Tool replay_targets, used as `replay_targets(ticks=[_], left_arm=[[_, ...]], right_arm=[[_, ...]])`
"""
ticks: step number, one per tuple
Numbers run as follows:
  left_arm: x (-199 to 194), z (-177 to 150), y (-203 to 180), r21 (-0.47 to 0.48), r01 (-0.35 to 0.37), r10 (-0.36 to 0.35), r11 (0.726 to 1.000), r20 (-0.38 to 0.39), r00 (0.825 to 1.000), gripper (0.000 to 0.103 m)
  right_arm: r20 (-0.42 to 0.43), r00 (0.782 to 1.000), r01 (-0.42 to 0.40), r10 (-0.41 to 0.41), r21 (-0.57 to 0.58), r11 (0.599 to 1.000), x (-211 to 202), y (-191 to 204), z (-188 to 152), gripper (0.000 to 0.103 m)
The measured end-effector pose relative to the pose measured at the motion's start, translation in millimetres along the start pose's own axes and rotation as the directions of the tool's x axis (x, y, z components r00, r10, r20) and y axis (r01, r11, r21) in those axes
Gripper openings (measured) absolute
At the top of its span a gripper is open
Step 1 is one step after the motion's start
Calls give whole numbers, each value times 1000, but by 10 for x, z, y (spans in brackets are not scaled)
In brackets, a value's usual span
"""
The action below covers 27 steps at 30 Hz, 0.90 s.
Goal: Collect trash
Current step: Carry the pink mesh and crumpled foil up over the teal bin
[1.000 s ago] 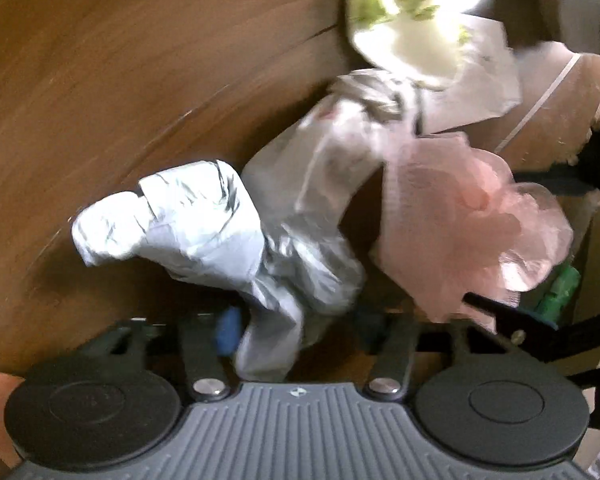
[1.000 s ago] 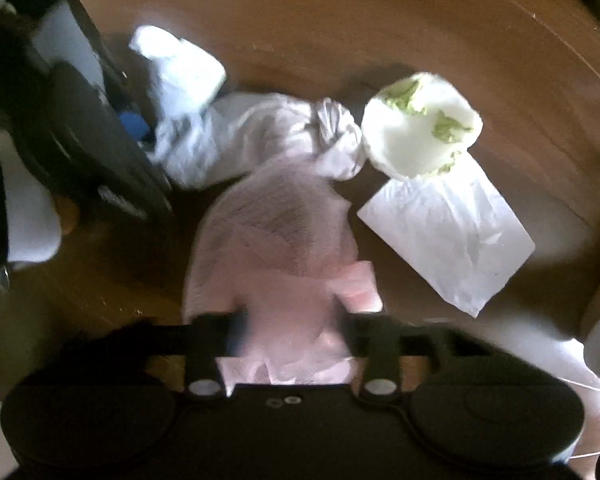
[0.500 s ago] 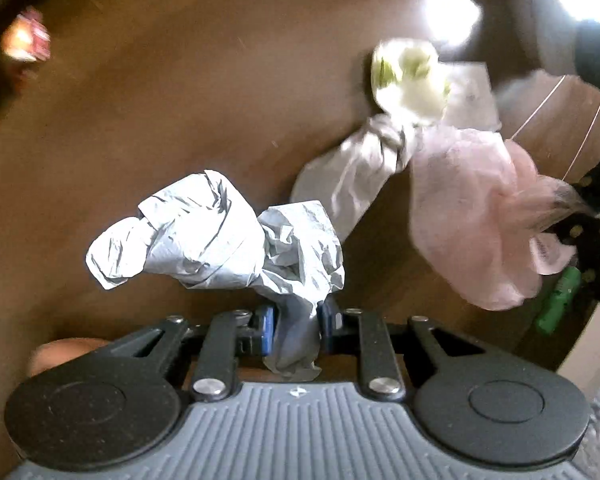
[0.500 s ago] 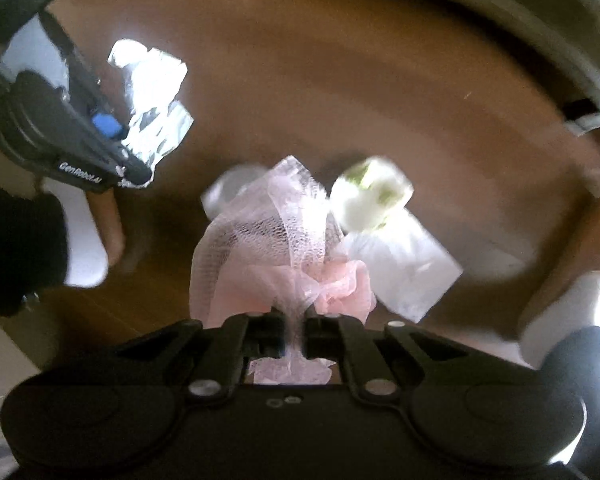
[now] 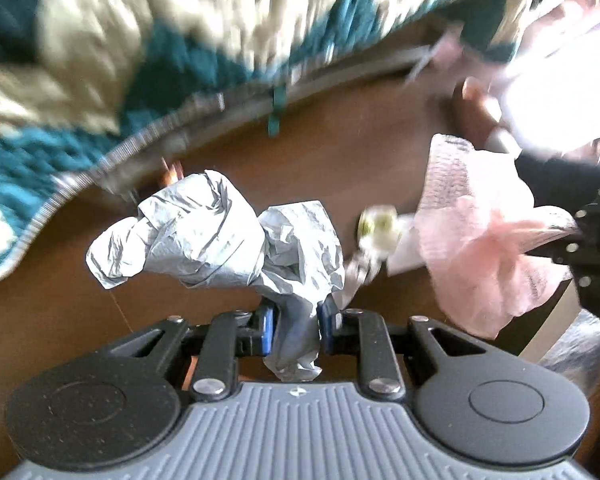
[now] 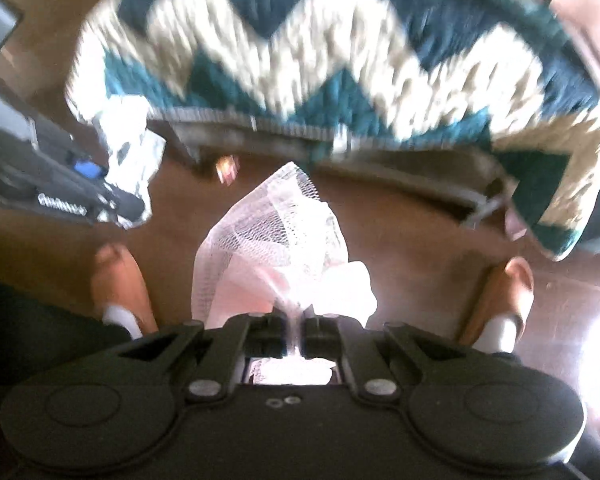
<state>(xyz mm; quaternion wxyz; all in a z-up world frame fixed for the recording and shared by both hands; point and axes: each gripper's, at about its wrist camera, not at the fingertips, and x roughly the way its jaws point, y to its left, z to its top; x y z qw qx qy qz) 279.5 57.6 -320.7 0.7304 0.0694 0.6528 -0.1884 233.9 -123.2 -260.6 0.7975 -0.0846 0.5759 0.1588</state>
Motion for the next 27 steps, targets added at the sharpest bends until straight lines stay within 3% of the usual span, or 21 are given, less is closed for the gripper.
replay_targets(ticks=[4, 7, 10, 19, 27], left_arm=[[-598, -54, -210, -18, -62, 64, 998, 133, 989, 21], [-1052, -110, -350, -44, -119, 126, 992, 233, 964, 21], [-1504, -160, -447, -87, -127, 149, 988, 324, 934, 21], [-2699, -155, -524, -154, -152, 212, 976, 547, 810, 22], [-3483, 96, -473, -187, -194, 270, 963, 667, 695, 22]], right_arm=[[122, 992, -6, 6, -7, 1000, -571, 7, 93, 4], [212, 977, 5, 1, -24, 1000, -982, 22, 148, 4], [300, 954, 25, -12, -39, 999, -1371, 44, 244, 4], [546, 838, 58, -11, -68, 996, -2368, 112, 784, 4], [668, 743, 98, -24, -75, 992, -2814, 245, 1438, 4]])
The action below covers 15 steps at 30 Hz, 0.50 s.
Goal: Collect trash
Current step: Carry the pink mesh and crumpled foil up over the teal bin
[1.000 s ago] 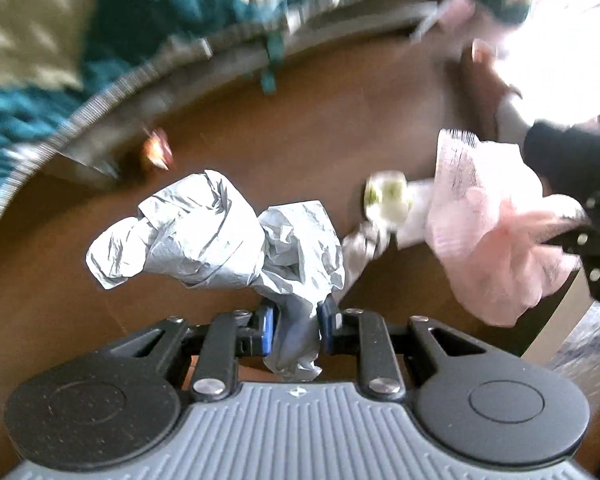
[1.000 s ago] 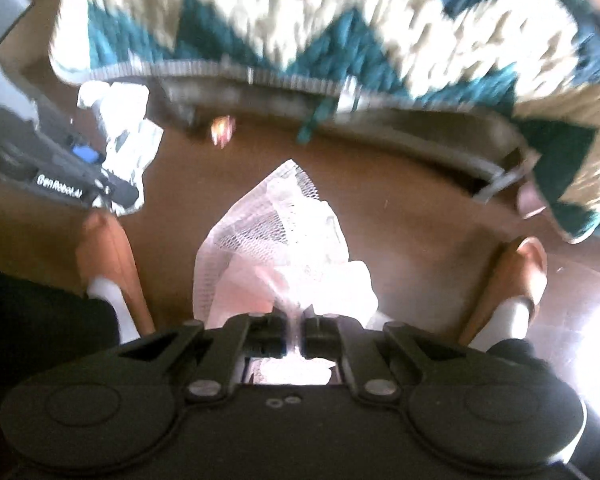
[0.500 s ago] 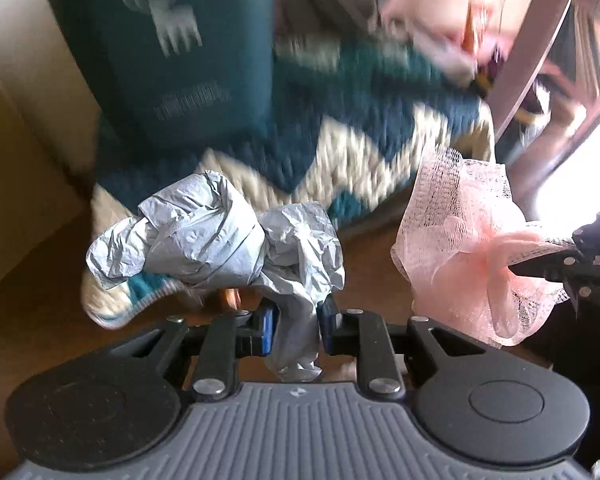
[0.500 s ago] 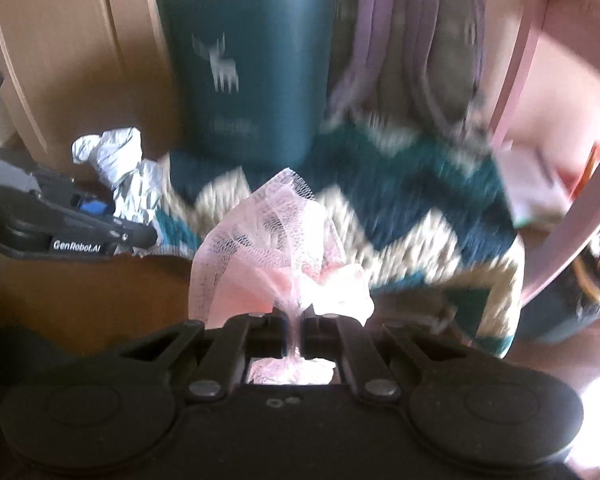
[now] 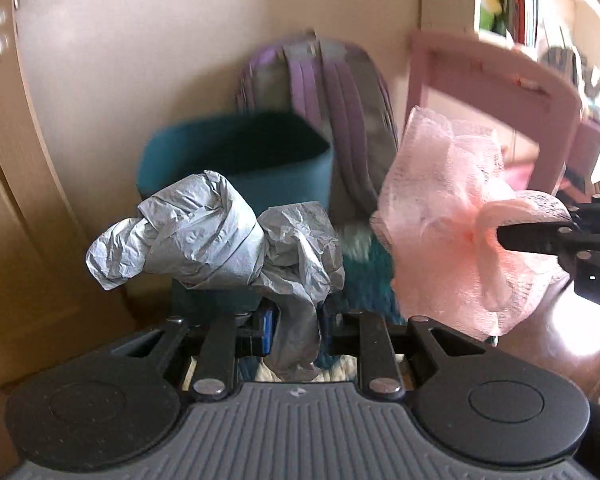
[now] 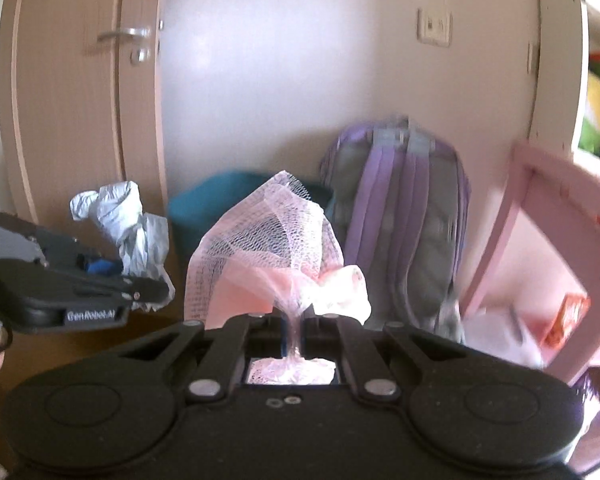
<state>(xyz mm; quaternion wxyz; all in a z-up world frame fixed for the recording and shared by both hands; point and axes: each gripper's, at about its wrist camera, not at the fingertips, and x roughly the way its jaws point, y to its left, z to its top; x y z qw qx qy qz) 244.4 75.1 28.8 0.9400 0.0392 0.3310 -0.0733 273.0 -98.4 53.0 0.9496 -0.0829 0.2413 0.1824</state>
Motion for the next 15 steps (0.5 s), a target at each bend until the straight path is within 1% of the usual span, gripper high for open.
replay_targets(ticks=[4, 7, 10, 12, 15], left_arm=[[-36, 342, 103, -16, -19, 20, 1000, 55, 998, 22], [10, 560, 177, -22, -37, 39, 999, 84, 996, 22], [99, 777, 294, -55, -44, 49, 998, 98, 994, 22], [194, 887, 380, -81, -36, 44, 996, 101, 994, 22], [397, 1035, 500, -104, -45, 55, 994, 95, 994, 22]], right_arm=[[48, 999, 6, -7, 6, 1000, 193, -2, 304, 4], [67, 998, 9, -10, 24, 1000, 385, -43, 493, 4], [72, 997, 12, -15, 35, 999, 578, -33, 638, 4], [64, 998, 19, -22, 45, 999, 762, -46, 710, 4], [49, 998, 28, -30, 45, 999, 1048, -56, 774, 4]])
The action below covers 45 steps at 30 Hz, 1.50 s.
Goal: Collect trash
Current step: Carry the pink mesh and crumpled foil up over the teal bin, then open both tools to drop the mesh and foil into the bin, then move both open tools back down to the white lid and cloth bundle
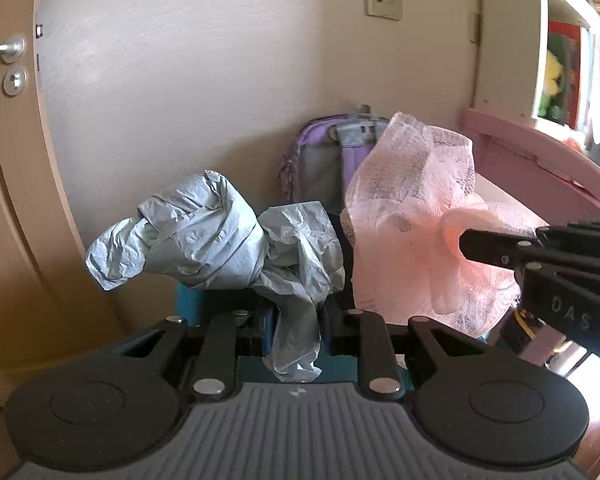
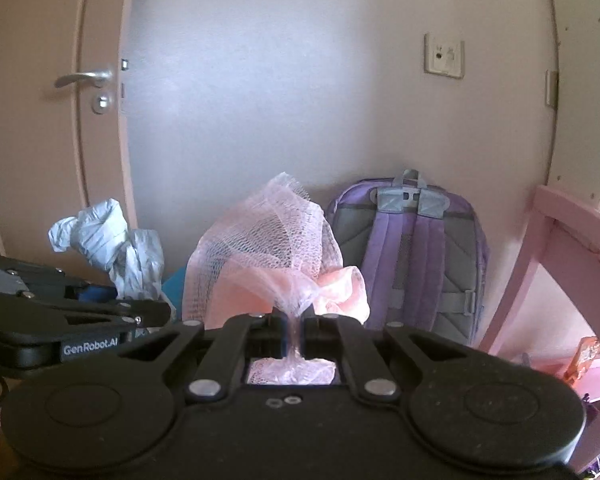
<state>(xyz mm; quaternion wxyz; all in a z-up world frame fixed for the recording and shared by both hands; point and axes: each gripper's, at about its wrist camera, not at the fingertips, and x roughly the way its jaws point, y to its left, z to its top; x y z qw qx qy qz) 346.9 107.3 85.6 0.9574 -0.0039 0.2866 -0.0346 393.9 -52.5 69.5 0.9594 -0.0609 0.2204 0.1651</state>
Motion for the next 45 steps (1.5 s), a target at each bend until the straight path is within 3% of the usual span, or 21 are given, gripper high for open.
replay_targets(ticks=[6, 12, 22, 27, 30, 32, 34, 36, 38, 45], left_arm=[[426, 147, 201, -35, -4, 4, 999, -22, 1000, 22], [984, 130, 309, -42, -38, 33, 998, -103, 994, 22], [1717, -76, 473, -96, -45, 18, 994, -263, 965, 23], [1802, -109, 411, -79, -31, 7, 996, -287, 958, 25], [1844, -64, 393, -87, -32, 5, 996, -296, 955, 36], [1830, -28, 366, -99, -28, -1, 995, -286, 958, 51], [1768, 3, 334, -99, -20, -7, 995, -270, 963, 55], [1640, -3, 332, -103, -22, -5, 994, -255, 967, 60], [1531, 18, 333, -107, -23, -5, 994, -246, 969, 72], [1142, 107, 178, -79, -8, -7, 997, -194, 981, 75]], right_arm=[[-48, 999, -7, 6, -19, 1000, 505, 55, 6, 4], [-110, 994, -33, 27, -55, 998, 920, 170, -71, 5], [-210, 976, -73, 58, -61, 995, 1268, 235, -337, 14], [-231, 970, -87, 81, -18, 996, 1238, 136, -352, 23], [-218, 973, -80, 78, 0, 997, 1169, 56, -323, 32], [-214, 974, -79, 81, 15, 997, 1095, 3, -295, 41], [-201, 977, -64, 67, 22, 998, 996, -29, -269, 48], [-194, 978, -70, 75, 31, 997, 900, -62, -246, 49], [-183, 980, -69, 74, 30, 997, 782, -77, -222, 50], [-142, 987, -76, 75, 5, 997, 320, -82, -173, 58]])
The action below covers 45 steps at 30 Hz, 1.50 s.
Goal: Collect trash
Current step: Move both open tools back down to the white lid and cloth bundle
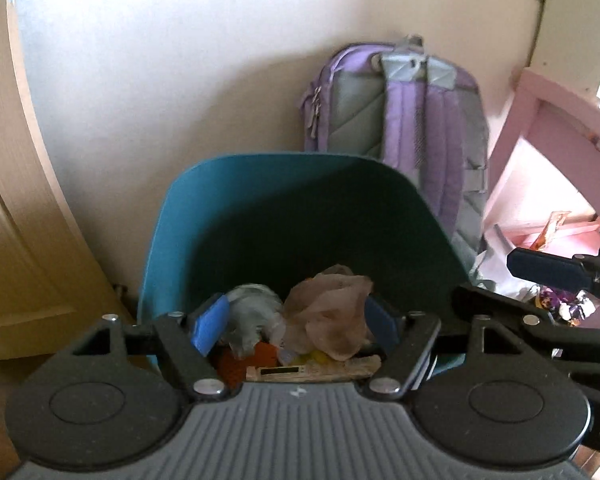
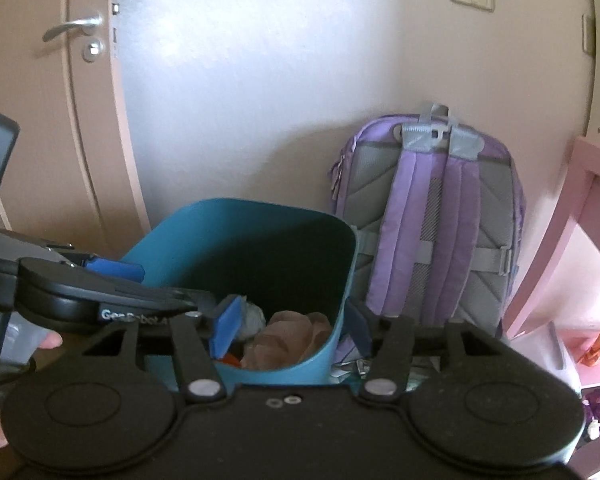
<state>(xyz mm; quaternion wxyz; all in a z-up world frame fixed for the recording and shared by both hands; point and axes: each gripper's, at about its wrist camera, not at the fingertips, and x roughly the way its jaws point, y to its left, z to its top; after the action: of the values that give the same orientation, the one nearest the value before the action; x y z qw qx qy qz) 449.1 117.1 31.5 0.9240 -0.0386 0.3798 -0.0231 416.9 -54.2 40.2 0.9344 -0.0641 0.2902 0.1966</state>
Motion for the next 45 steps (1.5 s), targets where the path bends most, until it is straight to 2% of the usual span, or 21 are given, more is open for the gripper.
replay_targets(ticks=[6, 9, 13, 15, 17, 23, 28, 32, 34, 37, 39, 42, 44, 45], left_arm=[[-485, -176, -72, 21, 20, -21, 1000, 37, 999, 75], [-672, -290, -189, 61, 34, -37, 998, 52, 998, 75], [-876, -509, -302, 95, 71, -76, 993, 47, 996, 75], [-943, -667, -353, 104, 108, -112, 989, 29, 993, 79], [-956, -819, -404, 113, 140, -142, 984, 6, 990, 80], [-853, -1344, -524, 131, 188, -181, 973, -63, 981, 80], [-566, -1853, -563, 145, 271, -249, 952, -150, 957, 80], [-161, -2269, -647, 200, 292, -245, 935, -231, 942, 84], [77, -2478, -677, 208, 316, -256, 926, -271, 928, 88], [481, -2782, -743, 210, 381, -295, 900, -351, 889, 103], [752, -3015, -813, 232, 417, -306, 879, -399, 865, 103], [1165, -3388, -956, 291, 460, -291, 839, -475, 830, 103], [1404, -3625, -1040, 336, 478, -272, 812, -508, 818, 103], [1535, -3770, -1082, 365, 491, -263, 791, -522, 811, 103]], right_arm=[[16, 1000, -26, 26, -32, 999, -438, 19, -152, 59], [8, 999, -42, 42, -52, 998, -614, 9, -299, 60], [-21, 997, -72, 71, -70, 995, -826, -33, -611, 60], [-45, 994, -105, 102, -76, 992, -882, -76, -811, 60], [-88, 988, -137, 129, -83, 987, -908, -120, -1031, 60], [-203, 968, -157, 145, -45, 987, -742, -302, -1779, 61], [-274, 944, -191, 183, -3, 982, -435, -411, -2485, 62], [-390, 906, -160, 163, 39, 986, -8, -464, -3105, 62], [-439, 886, -125, 152, 88, 988, 237, -536, -3382, 62], [-500, 853, -62, 149, 186, 981, 581, -667, -3752, 62], [-540, 831, -18, 134, 215, 976, 819, -738, -4009, 62], [-609, 785, 32, 115, 226, 974, 1166, -806, -4370, 62], [-649, 753, 57, 106, 225, 973, 1369, -849, -4602, 62], [-675, 731, 73, 104, 229, 971, 1479, -867, -4732, 62]])
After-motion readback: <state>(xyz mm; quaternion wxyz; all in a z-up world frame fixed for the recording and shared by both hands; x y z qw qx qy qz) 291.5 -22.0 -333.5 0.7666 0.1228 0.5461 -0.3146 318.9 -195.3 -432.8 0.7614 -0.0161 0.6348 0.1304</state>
